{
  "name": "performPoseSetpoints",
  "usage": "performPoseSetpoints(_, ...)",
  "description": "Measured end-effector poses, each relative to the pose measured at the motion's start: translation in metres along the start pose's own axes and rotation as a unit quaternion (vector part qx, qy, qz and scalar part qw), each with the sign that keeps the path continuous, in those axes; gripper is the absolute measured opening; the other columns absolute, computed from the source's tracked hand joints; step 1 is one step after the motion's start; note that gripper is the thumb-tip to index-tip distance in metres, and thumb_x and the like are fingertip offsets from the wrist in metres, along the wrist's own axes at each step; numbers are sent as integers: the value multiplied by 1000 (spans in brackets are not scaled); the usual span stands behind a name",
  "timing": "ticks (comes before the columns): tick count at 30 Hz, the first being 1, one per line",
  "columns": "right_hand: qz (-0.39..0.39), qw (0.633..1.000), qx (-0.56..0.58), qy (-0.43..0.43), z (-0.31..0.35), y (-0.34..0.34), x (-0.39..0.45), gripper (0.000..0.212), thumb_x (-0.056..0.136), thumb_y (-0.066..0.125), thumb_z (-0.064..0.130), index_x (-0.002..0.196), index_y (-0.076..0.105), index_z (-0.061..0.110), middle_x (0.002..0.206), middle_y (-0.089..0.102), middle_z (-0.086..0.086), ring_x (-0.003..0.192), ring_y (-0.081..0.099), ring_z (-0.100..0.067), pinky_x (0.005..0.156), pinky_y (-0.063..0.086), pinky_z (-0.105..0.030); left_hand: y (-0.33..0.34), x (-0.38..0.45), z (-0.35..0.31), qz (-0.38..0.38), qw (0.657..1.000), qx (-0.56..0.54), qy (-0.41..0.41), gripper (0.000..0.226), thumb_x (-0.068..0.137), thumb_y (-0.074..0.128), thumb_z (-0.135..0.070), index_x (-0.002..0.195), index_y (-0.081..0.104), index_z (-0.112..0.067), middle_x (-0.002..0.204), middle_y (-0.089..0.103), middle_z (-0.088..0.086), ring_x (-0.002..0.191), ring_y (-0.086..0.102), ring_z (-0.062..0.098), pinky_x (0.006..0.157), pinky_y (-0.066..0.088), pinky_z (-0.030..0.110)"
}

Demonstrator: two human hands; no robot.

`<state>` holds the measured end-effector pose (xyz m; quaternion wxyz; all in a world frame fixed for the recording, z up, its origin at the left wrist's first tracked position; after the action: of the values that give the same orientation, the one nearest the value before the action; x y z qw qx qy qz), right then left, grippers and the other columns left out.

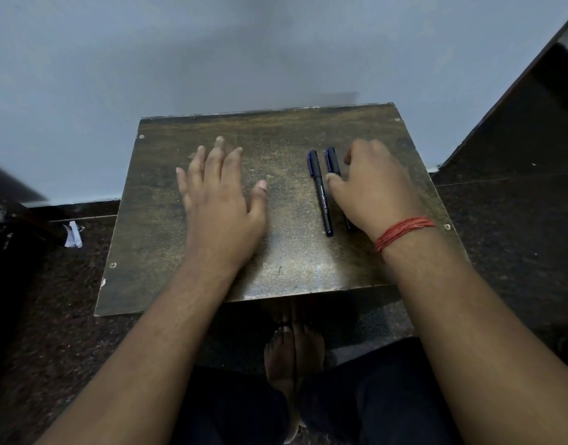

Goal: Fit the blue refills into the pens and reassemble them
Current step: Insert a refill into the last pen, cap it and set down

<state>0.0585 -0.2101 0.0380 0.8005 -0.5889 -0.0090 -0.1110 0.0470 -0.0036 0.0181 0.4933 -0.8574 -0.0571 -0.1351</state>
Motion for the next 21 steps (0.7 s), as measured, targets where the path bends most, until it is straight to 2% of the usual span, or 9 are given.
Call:
performPoseSetpoints(3, 52, 998, -17, -5, 11, 10, -5, 48, 91, 64, 41, 126, 51, 11, 127, 52, -11, 106, 60, -31, 79, 43, -36, 8, 0, 4, 30, 999, 42, -2, 65, 99, 39, -49, 155, 29, -17, 169, 14, 8, 155, 0, 30, 122, -1, 59)
performPoseSetpoints(6, 76, 997, -15, -8, 23, 17, -8, 46, 91, 63, 25, 131, 47, 9, 131, 49, -13, 108, 60, -34, 77, 42, -35, 12, 0, 8, 51, 997, 55, -15, 67, 100, 35, -52, 157, 24, -18, 170, 6, 8, 155, -9, 31, 122, -3, 59)
performPoseSetpoints(9, 79, 997, -6, -22, 35, 20, -10, 40, 92, 59, 15, 130, 46, 8, 132, 48, -13, 109, 60, -33, 73, 37, -33, 9, 2, 13, 59, 996, 52, -30, 68, 100, 33, -54, 157, 25, -19, 170, 4, 7, 155, -11, 31, 122, -3, 59)
performPoseSetpoints(17, 88, 994, 37, -61, 87, 37, -18, 38, 93, 62, 16, 127, 47, 10, 128, 50, -15, 107, 61, -37, 84, 51, -42, -10, 5, 27, 48, 995, 37, -77, 66, 100, 35, -52, 156, 27, -19, 170, 4, 7, 155, -11, 30, 122, -4, 56)
performPoseSetpoints(21, 92, 992, 57, -67, 105, 44, -21, 37, 95, 61, 15, 128, 47, 8, 126, 50, -15, 105, 62, -34, 83, 51, -40, -15, 5, 34, 54, 993, 37, -95, 65, 101, 36, -51, 157, 26, -18, 170, 4, 7, 155, -10, 31, 122, -4, 56)
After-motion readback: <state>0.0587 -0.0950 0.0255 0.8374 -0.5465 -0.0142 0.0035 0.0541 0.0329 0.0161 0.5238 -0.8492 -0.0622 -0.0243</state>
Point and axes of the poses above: each hand's wrist, its own x-axis towards the middle knuckle, its own y-axis out of the palm, z = x × y, the point moved 5 cm from there along x, towards the middle knuckle
